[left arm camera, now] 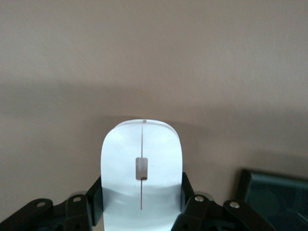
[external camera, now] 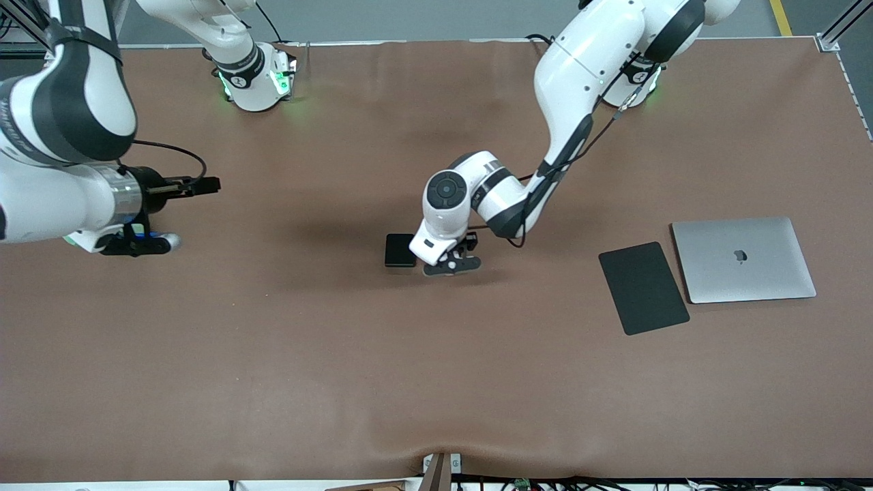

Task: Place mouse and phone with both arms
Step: 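Grasp the mouse with the left gripper while the right gripper grasps the phone, then carry the mouse over the pad while the right gripper carries the phone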

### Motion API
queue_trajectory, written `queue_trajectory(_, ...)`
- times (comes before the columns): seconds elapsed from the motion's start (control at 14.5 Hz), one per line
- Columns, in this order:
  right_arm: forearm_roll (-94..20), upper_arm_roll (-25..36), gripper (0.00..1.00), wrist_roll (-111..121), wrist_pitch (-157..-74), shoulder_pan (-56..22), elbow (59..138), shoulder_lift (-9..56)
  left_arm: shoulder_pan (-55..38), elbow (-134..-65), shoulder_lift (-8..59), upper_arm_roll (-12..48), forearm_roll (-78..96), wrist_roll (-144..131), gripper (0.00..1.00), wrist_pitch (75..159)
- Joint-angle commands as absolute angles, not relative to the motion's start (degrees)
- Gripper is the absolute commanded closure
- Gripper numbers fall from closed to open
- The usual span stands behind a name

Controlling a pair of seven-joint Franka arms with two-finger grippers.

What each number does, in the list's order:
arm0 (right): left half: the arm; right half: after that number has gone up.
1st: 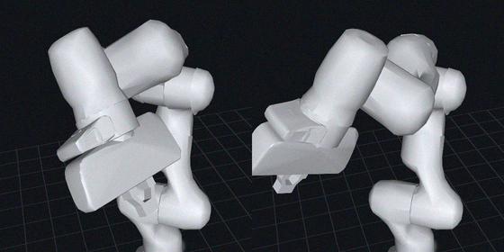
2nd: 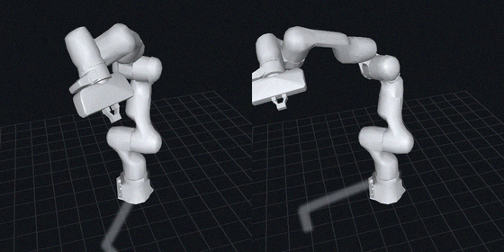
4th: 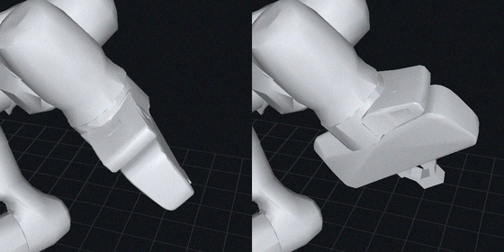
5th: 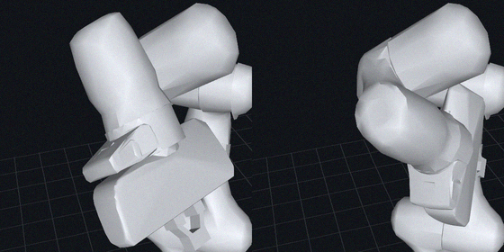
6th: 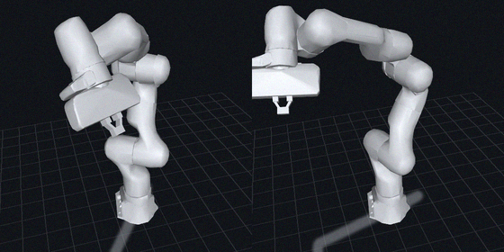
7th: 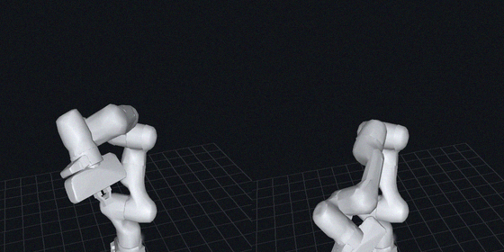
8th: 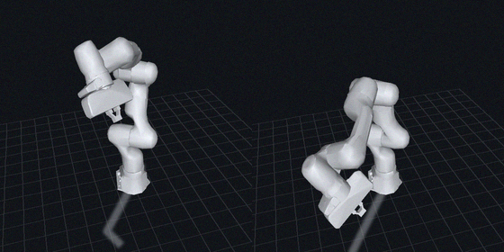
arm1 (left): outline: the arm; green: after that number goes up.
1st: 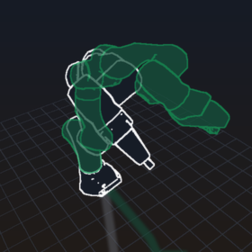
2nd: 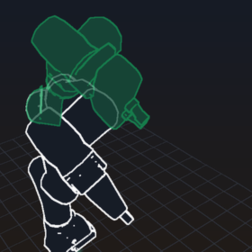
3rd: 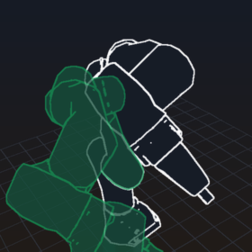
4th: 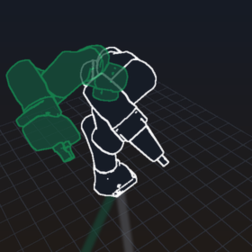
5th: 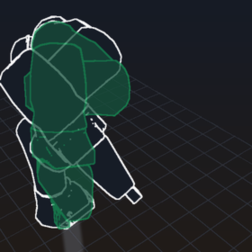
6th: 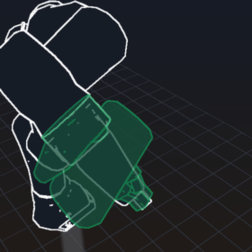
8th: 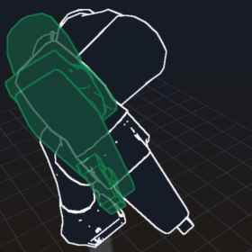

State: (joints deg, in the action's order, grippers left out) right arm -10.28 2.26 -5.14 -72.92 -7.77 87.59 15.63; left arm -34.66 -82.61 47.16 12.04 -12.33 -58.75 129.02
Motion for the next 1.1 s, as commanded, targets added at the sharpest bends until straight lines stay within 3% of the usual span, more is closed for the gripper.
queue_trajectory(0.0, -12.82, 2.37, 0.0, -8.78, -77.59, -10.36, 91.04, 15.47, -30.6, -83.76, 41.06, 12.3, -15.38, -58.98, 1.0, 125.07)
queue_trajectory(0.41, -15.38, 2.37, 0.0, -18.71, -85.07, -16.87, 93.34, 15.91, -18.39, -85.16, 34.64, 12.39, -15.38, -48.53, 1.0, 124.98)
queue_trajectory(1.03, -15.56, 2.37, 0.0, -21.62, -92.98, -24.07, 93.08, 20.73, 5.77, -86.48, 32.78, 12.83, -15.29, -24.11, 1.0, 119.26)
